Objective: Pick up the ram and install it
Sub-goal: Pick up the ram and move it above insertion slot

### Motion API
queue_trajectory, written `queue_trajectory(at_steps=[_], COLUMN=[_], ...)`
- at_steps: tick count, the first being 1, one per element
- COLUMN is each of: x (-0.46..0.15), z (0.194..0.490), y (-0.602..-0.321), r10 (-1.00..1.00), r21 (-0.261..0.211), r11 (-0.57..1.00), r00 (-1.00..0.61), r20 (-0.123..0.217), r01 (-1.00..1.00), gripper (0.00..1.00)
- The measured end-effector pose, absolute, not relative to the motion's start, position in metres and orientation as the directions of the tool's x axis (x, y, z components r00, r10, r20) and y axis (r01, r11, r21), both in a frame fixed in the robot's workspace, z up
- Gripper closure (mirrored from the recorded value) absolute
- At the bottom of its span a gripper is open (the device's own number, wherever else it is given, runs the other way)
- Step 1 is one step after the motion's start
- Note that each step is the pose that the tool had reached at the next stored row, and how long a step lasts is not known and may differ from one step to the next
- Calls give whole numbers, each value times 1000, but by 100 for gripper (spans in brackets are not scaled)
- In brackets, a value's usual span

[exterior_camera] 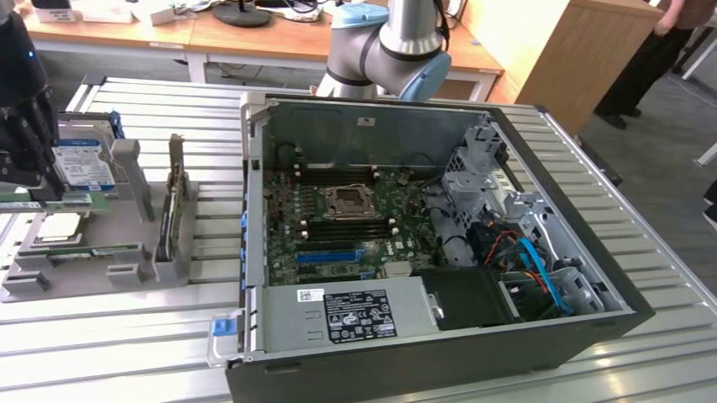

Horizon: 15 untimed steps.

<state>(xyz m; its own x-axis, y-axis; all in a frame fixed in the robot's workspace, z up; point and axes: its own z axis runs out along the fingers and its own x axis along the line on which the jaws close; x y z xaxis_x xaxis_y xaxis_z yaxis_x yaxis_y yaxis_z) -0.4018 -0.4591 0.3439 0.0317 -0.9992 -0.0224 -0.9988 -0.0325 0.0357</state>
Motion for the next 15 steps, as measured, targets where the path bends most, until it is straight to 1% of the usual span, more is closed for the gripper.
queue_trajectory(at_steps=[15], x=[-401], z=[376], y=[-459], r10=[-999], r21=[36], r11=[-32], r00=[32], r20=[-22], r01=[-999], gripper=[88])
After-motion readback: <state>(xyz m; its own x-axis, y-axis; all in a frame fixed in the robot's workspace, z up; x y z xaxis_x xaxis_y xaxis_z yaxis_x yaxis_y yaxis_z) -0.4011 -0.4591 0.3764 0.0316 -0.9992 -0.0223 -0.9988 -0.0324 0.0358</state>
